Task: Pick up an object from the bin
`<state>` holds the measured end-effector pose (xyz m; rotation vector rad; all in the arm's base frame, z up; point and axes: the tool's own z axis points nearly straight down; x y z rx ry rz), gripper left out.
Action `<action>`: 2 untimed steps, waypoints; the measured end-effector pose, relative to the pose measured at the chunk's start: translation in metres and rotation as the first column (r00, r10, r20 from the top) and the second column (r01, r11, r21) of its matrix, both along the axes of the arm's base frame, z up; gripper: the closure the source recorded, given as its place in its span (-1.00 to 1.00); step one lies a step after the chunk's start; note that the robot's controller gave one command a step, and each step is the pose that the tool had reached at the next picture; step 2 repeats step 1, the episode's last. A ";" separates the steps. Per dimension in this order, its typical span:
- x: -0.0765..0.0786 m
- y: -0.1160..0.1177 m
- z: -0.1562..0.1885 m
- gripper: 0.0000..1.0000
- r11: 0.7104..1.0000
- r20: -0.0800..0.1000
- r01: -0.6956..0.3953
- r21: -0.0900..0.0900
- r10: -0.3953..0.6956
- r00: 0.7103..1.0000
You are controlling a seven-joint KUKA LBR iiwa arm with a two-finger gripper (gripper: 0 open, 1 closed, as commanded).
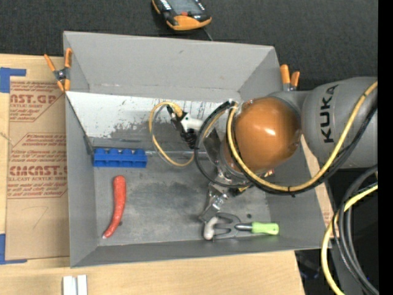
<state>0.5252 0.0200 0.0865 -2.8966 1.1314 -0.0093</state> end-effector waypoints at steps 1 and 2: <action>0.009 0.003 0.085 -1.00 0.993 -0.009 0.117 0.002 -0.117 0.993; 0.009 0.003 0.085 -1.00 0.993 -0.009 0.117 0.002 -0.117 0.993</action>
Offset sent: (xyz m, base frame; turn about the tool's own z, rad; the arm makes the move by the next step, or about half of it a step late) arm -0.0160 -0.0301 0.0046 -0.2037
